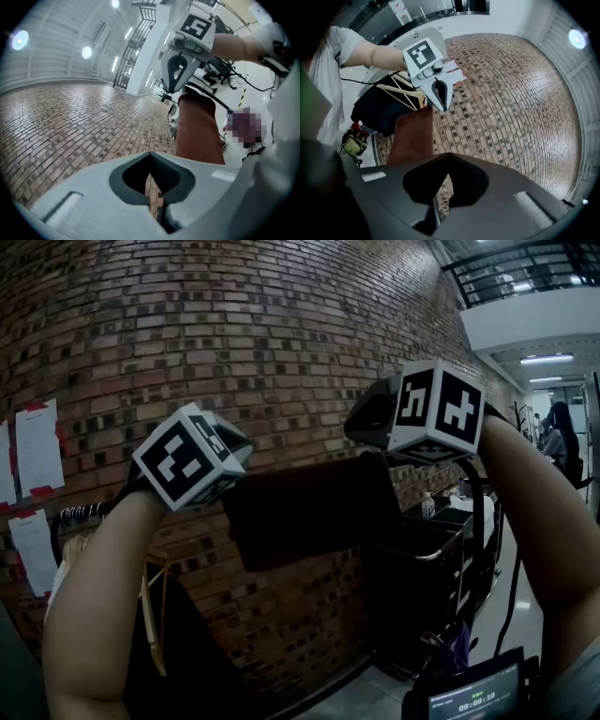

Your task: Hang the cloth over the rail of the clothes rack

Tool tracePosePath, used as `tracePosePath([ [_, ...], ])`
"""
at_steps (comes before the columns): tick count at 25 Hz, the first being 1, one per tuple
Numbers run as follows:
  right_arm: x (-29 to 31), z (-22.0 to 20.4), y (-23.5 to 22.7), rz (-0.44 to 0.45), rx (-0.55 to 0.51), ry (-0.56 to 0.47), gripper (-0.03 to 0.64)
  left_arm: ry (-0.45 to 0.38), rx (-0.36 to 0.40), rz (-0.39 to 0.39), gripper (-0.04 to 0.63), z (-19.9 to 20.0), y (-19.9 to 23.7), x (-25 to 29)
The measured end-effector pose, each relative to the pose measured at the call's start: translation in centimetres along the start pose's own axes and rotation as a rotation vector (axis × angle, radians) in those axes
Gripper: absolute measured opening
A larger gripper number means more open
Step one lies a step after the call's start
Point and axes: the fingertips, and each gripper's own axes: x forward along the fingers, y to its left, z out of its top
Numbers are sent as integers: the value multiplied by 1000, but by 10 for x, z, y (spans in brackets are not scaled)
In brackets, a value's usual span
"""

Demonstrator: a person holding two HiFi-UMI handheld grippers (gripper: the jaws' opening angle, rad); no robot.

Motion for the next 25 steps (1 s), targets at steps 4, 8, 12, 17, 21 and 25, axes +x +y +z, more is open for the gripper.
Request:
tracePosePath([
  [4,-22,11,35,-59,115,-58,2,-83,-29,-11,2,14,-46,-27],
  [8,-34,9,97,-14,250,-100,2,-150,-67,-101,2,19,-115,-47],
  [12,-45,13,186,192,327,-129,2,-203,-126,-187,2,20,-185,-70],
  [17,-55,18,280,385,452,-225,2,-205,-246,-246,2,10,-257,-89],
  [21,-70,-4,343,450,589,-285,2,-186,-361,-317,2,9,-326,-101],
  [25,-105,-45,405,453,722,-322,2,-172,-521,-334,2,14,-406,-122],
])
